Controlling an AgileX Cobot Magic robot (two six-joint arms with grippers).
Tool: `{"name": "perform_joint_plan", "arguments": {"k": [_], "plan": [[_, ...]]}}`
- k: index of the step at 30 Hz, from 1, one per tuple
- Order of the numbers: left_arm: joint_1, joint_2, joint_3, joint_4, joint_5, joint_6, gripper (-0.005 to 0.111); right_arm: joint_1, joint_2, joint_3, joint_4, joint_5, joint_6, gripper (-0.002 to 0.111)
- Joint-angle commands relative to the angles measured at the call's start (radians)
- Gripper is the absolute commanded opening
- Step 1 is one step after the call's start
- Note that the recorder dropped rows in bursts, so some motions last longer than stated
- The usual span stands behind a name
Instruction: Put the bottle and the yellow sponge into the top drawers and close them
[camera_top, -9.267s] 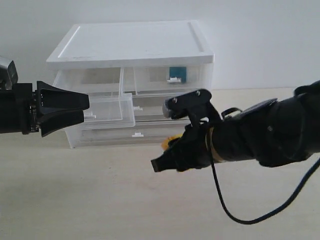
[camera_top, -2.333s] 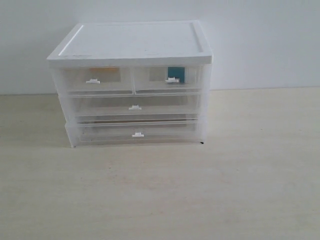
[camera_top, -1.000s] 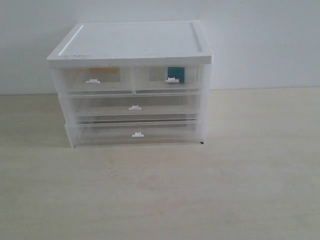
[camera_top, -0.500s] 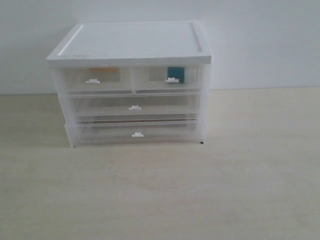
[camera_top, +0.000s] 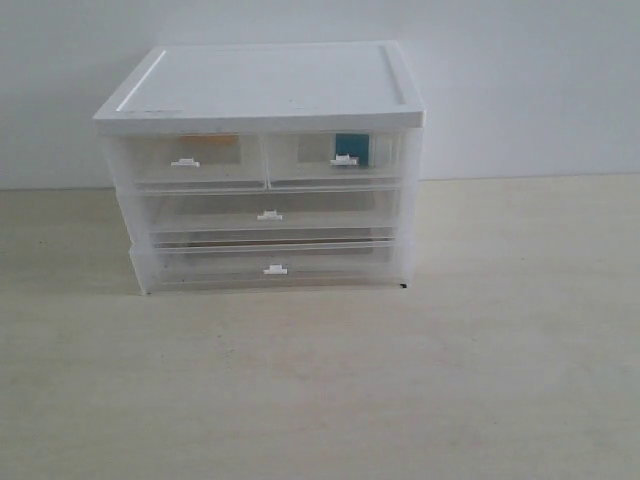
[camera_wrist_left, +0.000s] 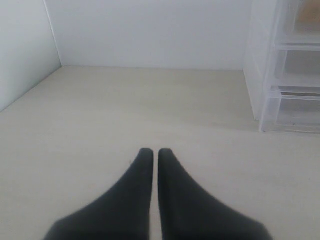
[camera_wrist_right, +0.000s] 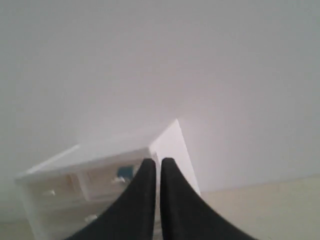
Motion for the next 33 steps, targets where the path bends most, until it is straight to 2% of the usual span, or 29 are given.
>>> {"name": "perform_joint_plan", "arguments": {"k": [1,6,9,14,33], "plan": [[0.001,-0.002,0.003,0.005,-0.004,-0.008,0.004,-0.008,-0.005,0.035,0.004,0.088,-0.141,0.0],[0.001,-0.002,0.003,0.005,-0.004,-0.008,0.004,-0.008,-0.005,0.035,0.027,0.226,-0.405,0.0],[0.001,-0.002,0.003,0.005,-0.004,-0.008,0.004,-0.008,-0.005,0.035,0.027,0.34,-0.454,0.0],[0.001,-0.002,0.003,0.005,-0.004,-0.008,0.004,-0.008,-0.005,0.035,0.029,0.462,-0.445,0.0],[0.001,-0.002,0.003,0.005,-0.004,-0.008,0.004,-0.008,-0.005,0.035,0.029,0.497,-0.408,0.0]]}}
